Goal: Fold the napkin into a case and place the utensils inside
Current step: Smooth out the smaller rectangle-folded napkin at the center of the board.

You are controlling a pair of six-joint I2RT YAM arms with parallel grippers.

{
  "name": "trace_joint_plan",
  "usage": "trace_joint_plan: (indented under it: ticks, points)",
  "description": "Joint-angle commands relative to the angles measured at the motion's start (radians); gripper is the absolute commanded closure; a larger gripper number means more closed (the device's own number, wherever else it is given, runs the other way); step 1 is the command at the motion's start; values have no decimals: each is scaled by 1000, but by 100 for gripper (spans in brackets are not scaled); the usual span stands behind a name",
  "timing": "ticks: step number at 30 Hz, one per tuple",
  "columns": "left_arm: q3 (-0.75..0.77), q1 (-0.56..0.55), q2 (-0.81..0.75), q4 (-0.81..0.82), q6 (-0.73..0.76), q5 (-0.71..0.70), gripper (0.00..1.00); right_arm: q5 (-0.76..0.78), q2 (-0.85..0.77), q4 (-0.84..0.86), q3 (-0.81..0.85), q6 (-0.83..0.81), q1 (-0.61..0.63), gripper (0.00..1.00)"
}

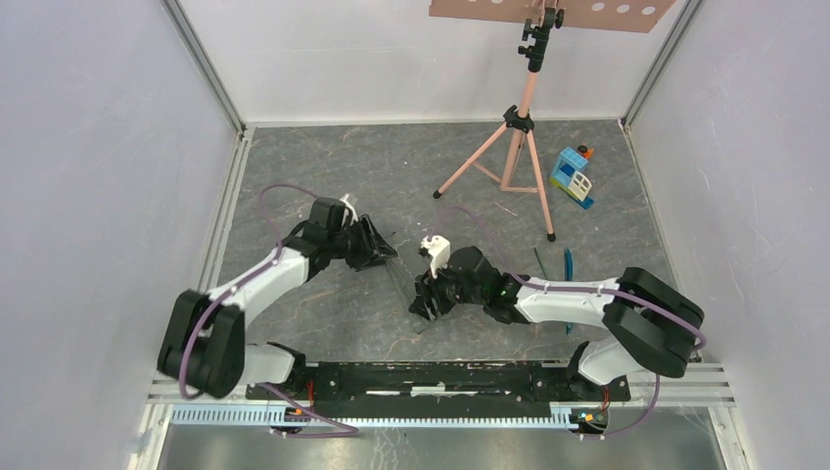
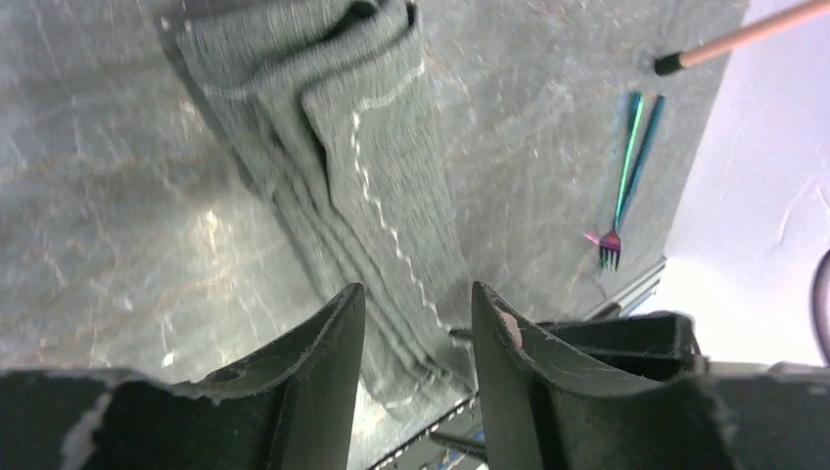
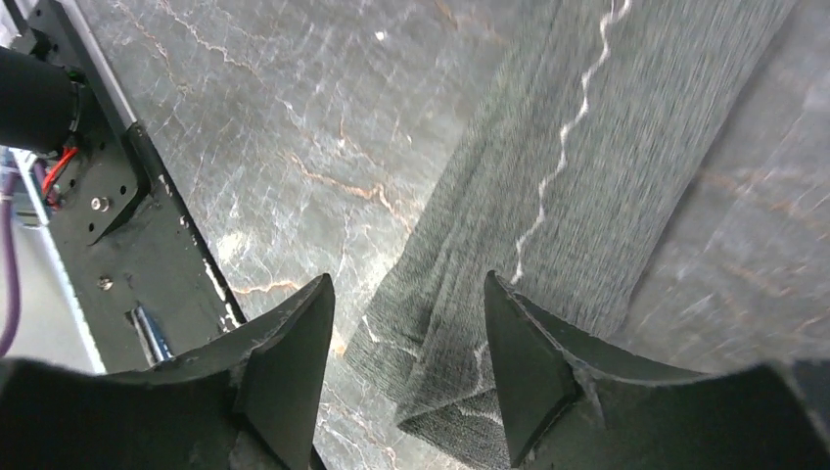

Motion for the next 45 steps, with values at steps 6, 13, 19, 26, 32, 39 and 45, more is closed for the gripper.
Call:
trace_joint_plan:
  ticks: [6,13,19,26,32,39,45]
  points:
    - [-318,-17,-288,-31,-214,54,52,358,0,-447,246,-202,124,38]
    - [-458,-148,-398,80,-491,3,53,476,80,-501,315,-193,198,41]
    - [-461,-281,-289,169,-629,-52,55,531,134,-505,330,-195,234,42]
    - [-472,-395,-165,334,-749,-93,57,631,164,-502,333,-204,276,57]
    - [-473,-425,-114,369,-779,-142,60,649,132,-496,333,-188,284,81]
    - [-486,-447,-18,468,-800,-156,79,634,79,-517,342,-158,284,100]
    - [-476,-479,12,477,-805,-180,89,596,36,-515,335,-98,282,100]
